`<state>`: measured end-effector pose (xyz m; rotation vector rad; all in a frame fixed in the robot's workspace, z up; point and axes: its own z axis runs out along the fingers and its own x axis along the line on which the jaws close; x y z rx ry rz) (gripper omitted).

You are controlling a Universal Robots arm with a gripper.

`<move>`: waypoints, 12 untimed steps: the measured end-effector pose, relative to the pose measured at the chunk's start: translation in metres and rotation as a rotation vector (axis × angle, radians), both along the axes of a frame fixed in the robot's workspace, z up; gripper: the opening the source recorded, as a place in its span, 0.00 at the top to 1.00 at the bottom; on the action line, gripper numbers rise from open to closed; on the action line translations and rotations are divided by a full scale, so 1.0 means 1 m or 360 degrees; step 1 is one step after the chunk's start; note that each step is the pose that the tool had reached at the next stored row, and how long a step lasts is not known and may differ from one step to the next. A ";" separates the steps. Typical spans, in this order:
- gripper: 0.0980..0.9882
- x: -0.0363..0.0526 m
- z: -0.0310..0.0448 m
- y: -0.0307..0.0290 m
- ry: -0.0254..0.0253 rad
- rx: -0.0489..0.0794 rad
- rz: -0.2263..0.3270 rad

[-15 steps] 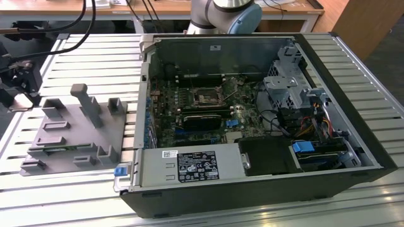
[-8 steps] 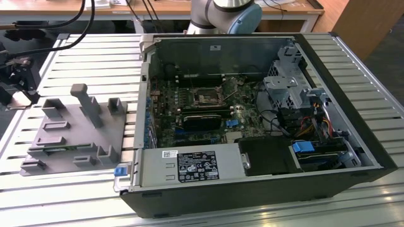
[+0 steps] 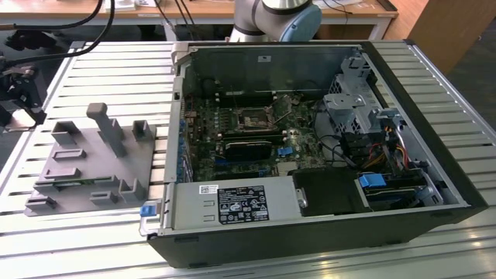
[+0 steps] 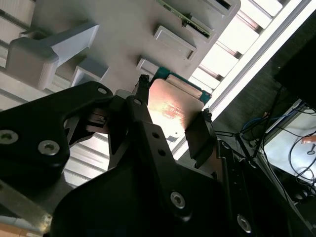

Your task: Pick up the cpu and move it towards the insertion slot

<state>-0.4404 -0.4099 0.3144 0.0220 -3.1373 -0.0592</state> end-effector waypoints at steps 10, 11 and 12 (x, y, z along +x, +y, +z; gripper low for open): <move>0.50 0.0000 0.0098 0.0002 0.00001 0.0000 0.0000; 0.50 0.0000 0.0111 0.0002 0.00001 0.0000 0.0000; 0.50 0.0000 0.0126 0.0002 0.00000 0.0000 0.0000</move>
